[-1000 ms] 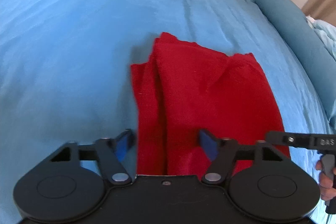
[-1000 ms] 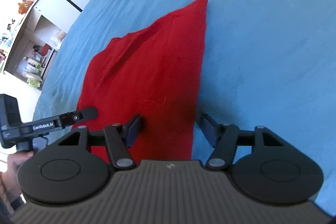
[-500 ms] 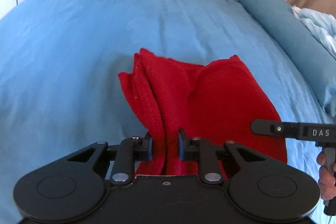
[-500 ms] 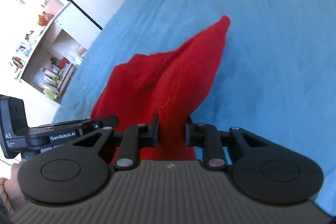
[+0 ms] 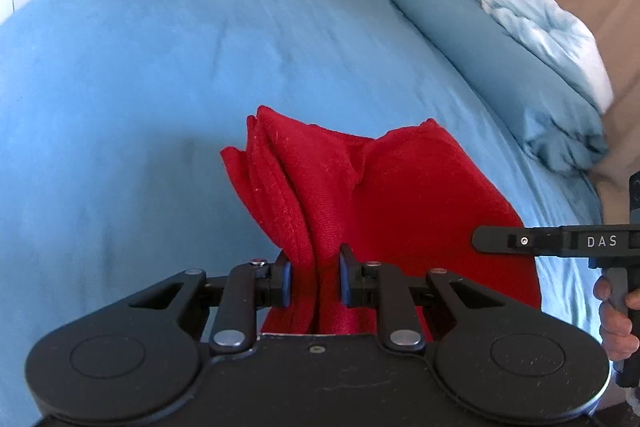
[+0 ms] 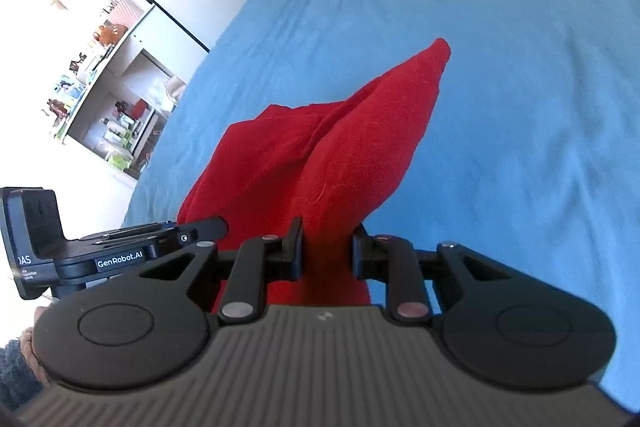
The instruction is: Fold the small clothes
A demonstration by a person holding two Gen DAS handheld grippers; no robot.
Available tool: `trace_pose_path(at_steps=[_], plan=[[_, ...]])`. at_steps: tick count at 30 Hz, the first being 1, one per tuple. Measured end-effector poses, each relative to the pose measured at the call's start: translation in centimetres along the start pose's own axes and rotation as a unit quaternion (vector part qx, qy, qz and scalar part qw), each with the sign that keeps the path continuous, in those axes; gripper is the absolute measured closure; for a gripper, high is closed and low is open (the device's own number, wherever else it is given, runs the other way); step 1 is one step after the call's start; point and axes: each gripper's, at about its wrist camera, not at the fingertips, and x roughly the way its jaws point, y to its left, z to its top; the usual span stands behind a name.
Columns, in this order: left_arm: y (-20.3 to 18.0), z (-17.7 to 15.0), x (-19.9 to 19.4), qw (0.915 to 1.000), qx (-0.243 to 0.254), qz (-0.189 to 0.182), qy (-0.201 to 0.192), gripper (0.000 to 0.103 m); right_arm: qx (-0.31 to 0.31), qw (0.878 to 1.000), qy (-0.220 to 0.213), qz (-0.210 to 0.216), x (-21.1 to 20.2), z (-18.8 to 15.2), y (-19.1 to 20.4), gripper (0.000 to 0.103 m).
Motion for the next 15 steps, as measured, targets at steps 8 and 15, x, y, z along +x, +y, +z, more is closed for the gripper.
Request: trace_pose_path(at_steps=[8,15], plan=[[-2.1,-7.5,2.8,0.9991,0.02,0.03,-0.021,0.078,-0.045,0.999,0.002,-0.019,0.2,-7.5,-4.5,0.063],[-3.9,-8.1,1.4,0.9957,0.016,0.072,-0.056,0.041,-0.037,0.996,-0.035,-0.071,0.1,-10.7,-6.4,0.027]])
